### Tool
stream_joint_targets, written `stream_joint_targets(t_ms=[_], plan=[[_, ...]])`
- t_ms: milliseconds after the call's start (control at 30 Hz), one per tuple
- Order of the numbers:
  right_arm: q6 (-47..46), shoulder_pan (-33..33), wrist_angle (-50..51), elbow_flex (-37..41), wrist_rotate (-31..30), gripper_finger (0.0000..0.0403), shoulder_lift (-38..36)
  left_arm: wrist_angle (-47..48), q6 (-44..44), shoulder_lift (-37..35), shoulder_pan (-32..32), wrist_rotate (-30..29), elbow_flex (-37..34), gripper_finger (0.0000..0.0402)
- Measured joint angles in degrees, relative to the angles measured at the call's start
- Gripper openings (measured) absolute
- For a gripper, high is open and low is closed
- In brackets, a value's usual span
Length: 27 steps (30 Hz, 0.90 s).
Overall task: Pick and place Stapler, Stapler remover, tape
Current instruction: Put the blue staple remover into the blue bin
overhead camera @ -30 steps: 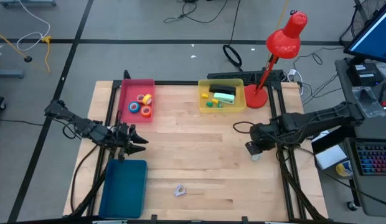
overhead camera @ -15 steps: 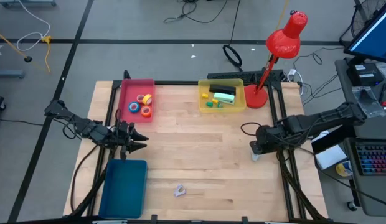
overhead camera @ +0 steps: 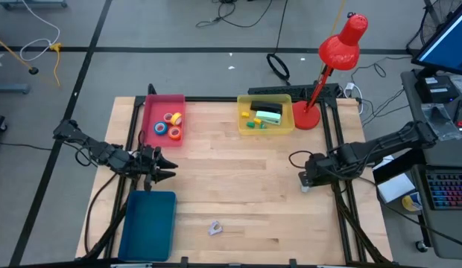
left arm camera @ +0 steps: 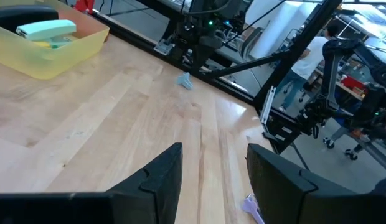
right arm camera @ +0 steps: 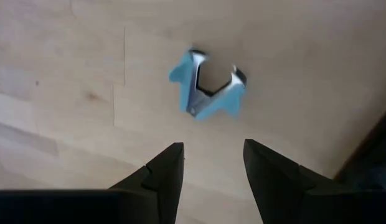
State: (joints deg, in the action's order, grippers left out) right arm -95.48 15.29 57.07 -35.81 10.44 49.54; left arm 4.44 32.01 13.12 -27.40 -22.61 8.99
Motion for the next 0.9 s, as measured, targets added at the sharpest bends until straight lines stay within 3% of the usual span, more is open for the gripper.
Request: stream_joint_targets(t_ms=[133, 567, 900], plan=[[0.05, 0.00, -2.44, 2.36, -2.94, 0.0157, -0.04, 0.03, -0.20, 0.00, 0.00, 0.00, 0.00, 0.0177], [-0.10, -0.02, -8.73, 10.39, -3.36, 0.0151, -0.08, 0.03, -0.18, -0.01, -0.02, 0.00, 0.00, 0.0177], [-0.85, -0.02, -19.16, 15.19, -7.09, 0.0112, -0.17, -0.30, -0.17, -0.01, -0.02, -0.02, 0.00, 0.0177]])
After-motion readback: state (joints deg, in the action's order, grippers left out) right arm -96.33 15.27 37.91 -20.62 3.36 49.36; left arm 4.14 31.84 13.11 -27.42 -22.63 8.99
